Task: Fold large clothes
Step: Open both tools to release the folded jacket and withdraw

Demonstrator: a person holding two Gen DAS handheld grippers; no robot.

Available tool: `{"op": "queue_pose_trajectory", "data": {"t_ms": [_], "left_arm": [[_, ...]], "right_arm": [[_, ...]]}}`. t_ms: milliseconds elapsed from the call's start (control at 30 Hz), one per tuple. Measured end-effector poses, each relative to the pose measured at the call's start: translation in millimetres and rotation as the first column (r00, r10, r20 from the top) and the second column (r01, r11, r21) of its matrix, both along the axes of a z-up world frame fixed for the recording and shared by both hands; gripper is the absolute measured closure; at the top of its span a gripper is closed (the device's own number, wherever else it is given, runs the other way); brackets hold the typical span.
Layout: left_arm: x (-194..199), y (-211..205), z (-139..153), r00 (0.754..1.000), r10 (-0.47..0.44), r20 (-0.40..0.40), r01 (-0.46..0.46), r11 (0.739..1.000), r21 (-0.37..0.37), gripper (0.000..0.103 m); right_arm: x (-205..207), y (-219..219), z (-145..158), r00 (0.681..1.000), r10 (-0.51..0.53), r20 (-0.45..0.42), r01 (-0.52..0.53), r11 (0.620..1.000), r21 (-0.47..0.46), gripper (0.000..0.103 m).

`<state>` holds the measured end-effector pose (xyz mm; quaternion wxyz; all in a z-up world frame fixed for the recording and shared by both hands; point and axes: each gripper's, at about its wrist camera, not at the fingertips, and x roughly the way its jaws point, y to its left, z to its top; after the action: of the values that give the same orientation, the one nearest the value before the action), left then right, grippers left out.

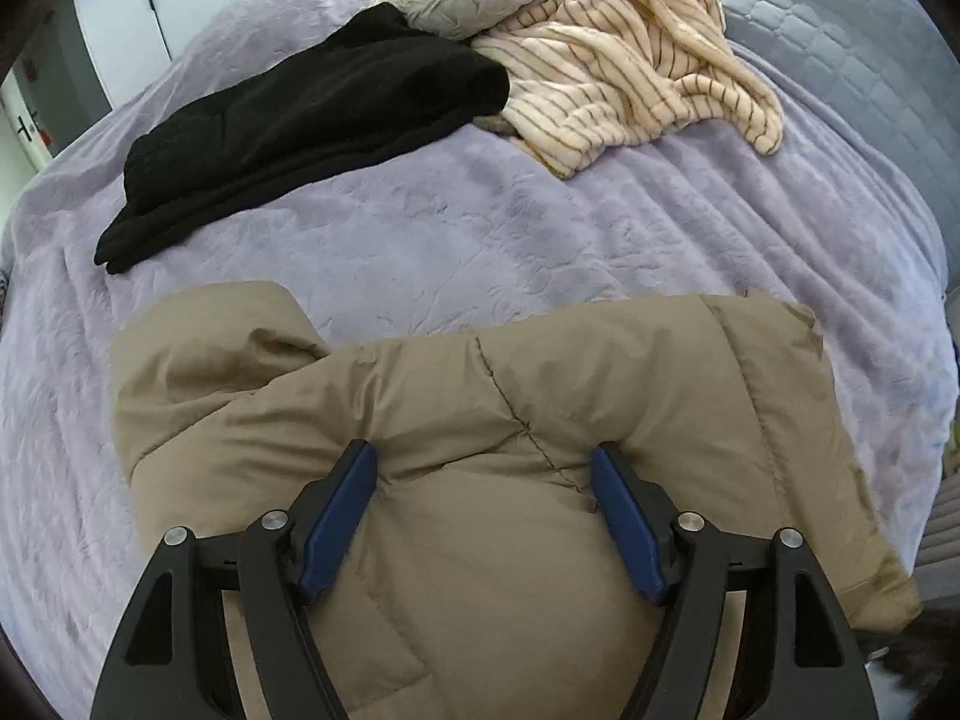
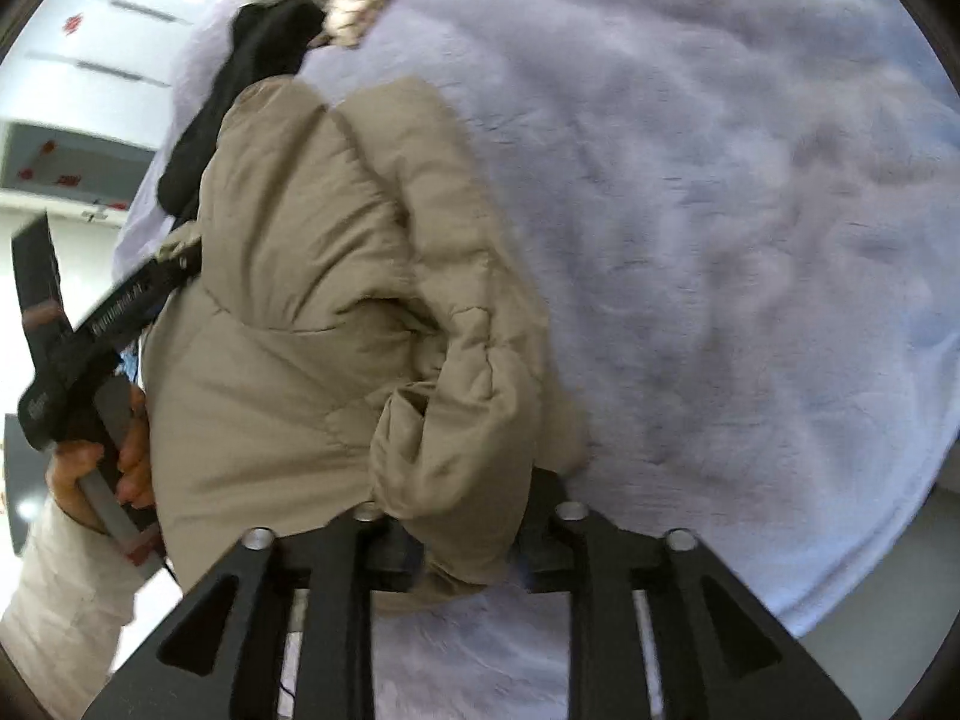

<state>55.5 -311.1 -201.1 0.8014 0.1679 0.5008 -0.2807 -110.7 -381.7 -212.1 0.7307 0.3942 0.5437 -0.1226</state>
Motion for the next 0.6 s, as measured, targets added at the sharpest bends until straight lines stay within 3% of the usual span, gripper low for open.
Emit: {"op": "queue_pose_trajectory", "data": {"t_ms": [67,167,333,400,433,500,600], "left_arm": [[2.6,3.0,-3.6,1.000,0.006,-0.008,-0.006,1.000,-0.003,0.028],[4.9,7.7,-6.6,1.000,0.013,-0.020,-0.013,1.000,-0.012,0.028],[3.0,6.2,-8.6,1.000,0.011,-0.012,-0.010,1.000,0.010,0.027],[3.2,6.3,-6.4,1.000,0.013,-0.015,-0.012,1.000,0.023,0.027],[3.6,7.2,-2.8,1.000,0.019,-0.018,-0.018,0.999,0.035,0.027],[4.4,13.6,9.6,0.998,0.050,-0.028,-0.049,0.998,0.043,0.027],[1.5,47.2,41.7,0.990,0.127,-0.066,-0.130,0.991,-0.036,0.027]], "right_arm": [[-9.4,-10.6,27.2,0.999,-0.030,0.036,0.031,0.999,-0.039,0.068],[-10.3,-22.7,66.4,0.989,-0.046,0.143,0.058,0.995,-0.079,0.049],[68.7,-18.3,66.0,0.971,0.145,0.190,-0.132,0.988,-0.076,0.046],[96.5,-12.0,49.1,0.963,0.187,0.193,-0.181,0.982,-0.051,0.050],[105.7,-7.7,40.2,0.962,0.210,0.176,-0.205,0.978,-0.046,0.062],[117.9,0.1,14.7,0.970,0.233,0.071,-0.228,0.971,-0.070,0.076],[116.0,-1.0,-3.8,0.972,0.231,0.048,-0.228,0.972,-0.046,0.077]]}}
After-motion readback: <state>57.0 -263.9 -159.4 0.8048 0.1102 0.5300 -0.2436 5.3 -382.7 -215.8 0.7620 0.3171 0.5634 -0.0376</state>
